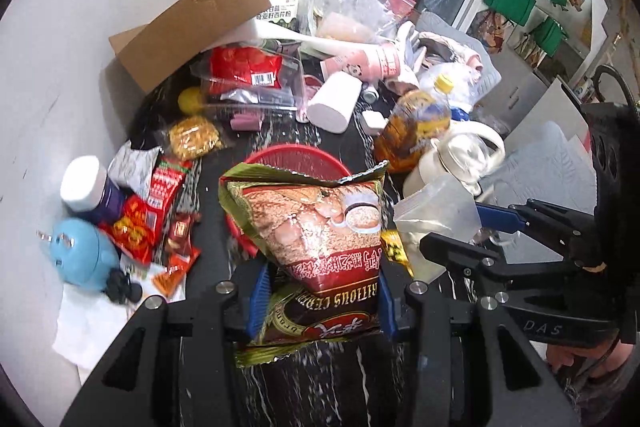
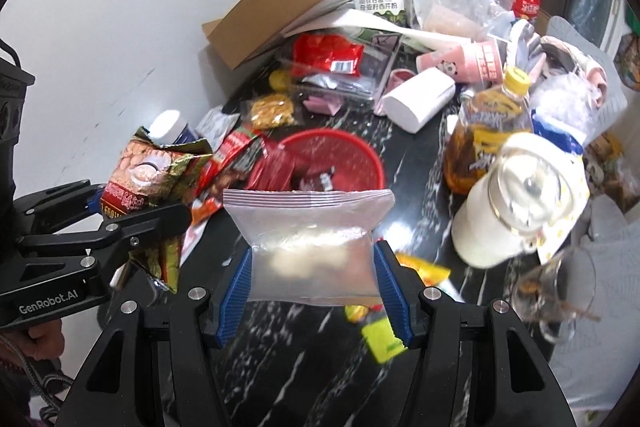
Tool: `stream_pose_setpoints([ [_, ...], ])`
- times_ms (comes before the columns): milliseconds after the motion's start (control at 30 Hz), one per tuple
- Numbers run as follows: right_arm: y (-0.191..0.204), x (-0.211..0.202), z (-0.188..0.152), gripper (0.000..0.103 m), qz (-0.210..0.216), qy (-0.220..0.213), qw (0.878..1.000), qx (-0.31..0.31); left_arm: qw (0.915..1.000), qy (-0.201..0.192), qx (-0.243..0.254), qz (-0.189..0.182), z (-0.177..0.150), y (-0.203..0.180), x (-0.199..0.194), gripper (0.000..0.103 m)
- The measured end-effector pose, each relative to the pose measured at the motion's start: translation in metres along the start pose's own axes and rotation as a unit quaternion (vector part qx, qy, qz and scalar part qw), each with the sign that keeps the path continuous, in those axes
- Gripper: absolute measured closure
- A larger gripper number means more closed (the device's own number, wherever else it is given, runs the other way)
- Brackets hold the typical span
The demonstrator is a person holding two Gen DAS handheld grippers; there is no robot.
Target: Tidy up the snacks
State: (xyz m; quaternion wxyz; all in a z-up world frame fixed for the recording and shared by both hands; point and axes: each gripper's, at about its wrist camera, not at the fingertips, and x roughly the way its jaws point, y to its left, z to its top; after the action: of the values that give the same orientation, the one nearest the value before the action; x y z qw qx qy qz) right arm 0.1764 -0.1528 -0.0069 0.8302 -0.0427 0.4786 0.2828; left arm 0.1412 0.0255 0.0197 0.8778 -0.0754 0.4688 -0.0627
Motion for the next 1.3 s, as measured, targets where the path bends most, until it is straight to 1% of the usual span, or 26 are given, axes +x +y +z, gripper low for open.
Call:
stream_pose_setpoints([
  [233,-0.015,0.027,0.027,0.044,-0.003,0.0,1.0,-0.002,0.9999,0.012,-0.008,0.008,0.024,0.012,0.034,0.06],
  [533,-0.034,0.069,0.045,0.044,-0.007,0.007,1.0,0.004,0.9989,0.033,-0.004,0.031,0.04,0.026,0.081,0.06],
  [733,-0.043,0.095,0.048,0.044,-0.01,0.014,1.0,0.01,0.9979,0.044,0.001,0.047,0.049,0.032,0.105,0.06],
  [933,-0.051,0.12,0.047,0.044,-0.009,0.027,0.999,0.025,0.9963,0.05,0.027,0.065,0.053,0.031,0.122,0.06],
  [1200,-0.054,0.147,0.037,0.043,-0.013,0.045,0.998,0.033,0.9928,0.067,0.052,0.085,0.048,0.025,0.147,0.06],
  [1300,-0.053,0.155,0.033,0.042,-0.018,0.051,0.998,0.03,0.9897,0.077,0.063,0.102,0.046,0.023,0.154,0.06],
])
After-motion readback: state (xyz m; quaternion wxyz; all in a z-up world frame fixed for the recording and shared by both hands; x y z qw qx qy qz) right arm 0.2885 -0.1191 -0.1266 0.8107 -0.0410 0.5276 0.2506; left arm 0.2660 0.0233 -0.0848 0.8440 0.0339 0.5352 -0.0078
